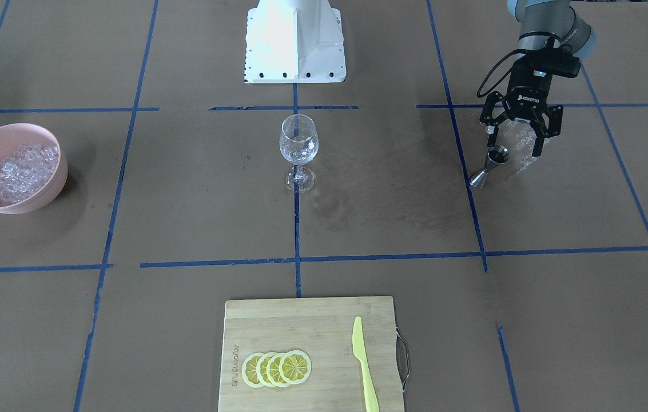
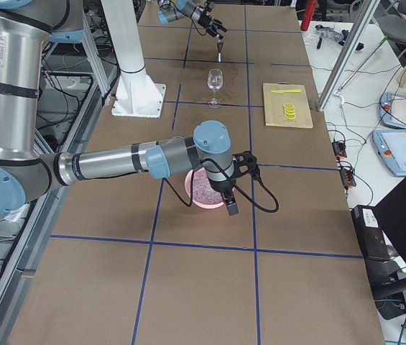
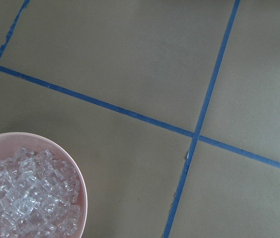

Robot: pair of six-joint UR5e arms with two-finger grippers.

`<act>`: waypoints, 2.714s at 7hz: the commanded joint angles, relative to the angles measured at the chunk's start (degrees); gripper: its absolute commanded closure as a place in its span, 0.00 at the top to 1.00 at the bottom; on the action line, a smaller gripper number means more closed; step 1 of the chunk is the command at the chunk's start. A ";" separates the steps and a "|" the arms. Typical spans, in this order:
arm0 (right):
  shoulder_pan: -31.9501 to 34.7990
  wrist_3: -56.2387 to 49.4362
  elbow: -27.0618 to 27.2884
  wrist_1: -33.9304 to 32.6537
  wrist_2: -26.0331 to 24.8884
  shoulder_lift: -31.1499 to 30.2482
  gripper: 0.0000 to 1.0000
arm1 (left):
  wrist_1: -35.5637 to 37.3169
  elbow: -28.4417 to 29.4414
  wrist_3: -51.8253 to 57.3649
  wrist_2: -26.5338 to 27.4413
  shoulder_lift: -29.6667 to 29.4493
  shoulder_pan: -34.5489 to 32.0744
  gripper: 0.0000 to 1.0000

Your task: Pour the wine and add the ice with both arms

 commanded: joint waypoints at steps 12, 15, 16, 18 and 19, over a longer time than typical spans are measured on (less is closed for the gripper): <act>0.00 0.00 0.10 0.00 0.00 -0.16 1.00 | -1.26 15.99 -5.24 12.67 -8.74 6.96 0.53; 0.00 0.00 0.10 0.00 0.00 -0.16 1.00 | -1.26 15.99 -5.25 12.67 -8.83 7.05 0.48; 0.00 0.00 0.10 0.00 0.00 -0.16 1.00 | -1.18 15.99 -5.25 12.67 -8.83 7.05 0.48; 0.00 0.09 0.10 0.00 0.00 -0.16 1.00 | -1.17 15.99 -5.25 12.67 -8.92 7.40 0.48; 0.00 0.09 0.01 0.00 0.09 -0.16 1.00 | -1.17 15.99 -5.25 12.67 -8.83 7.49 0.48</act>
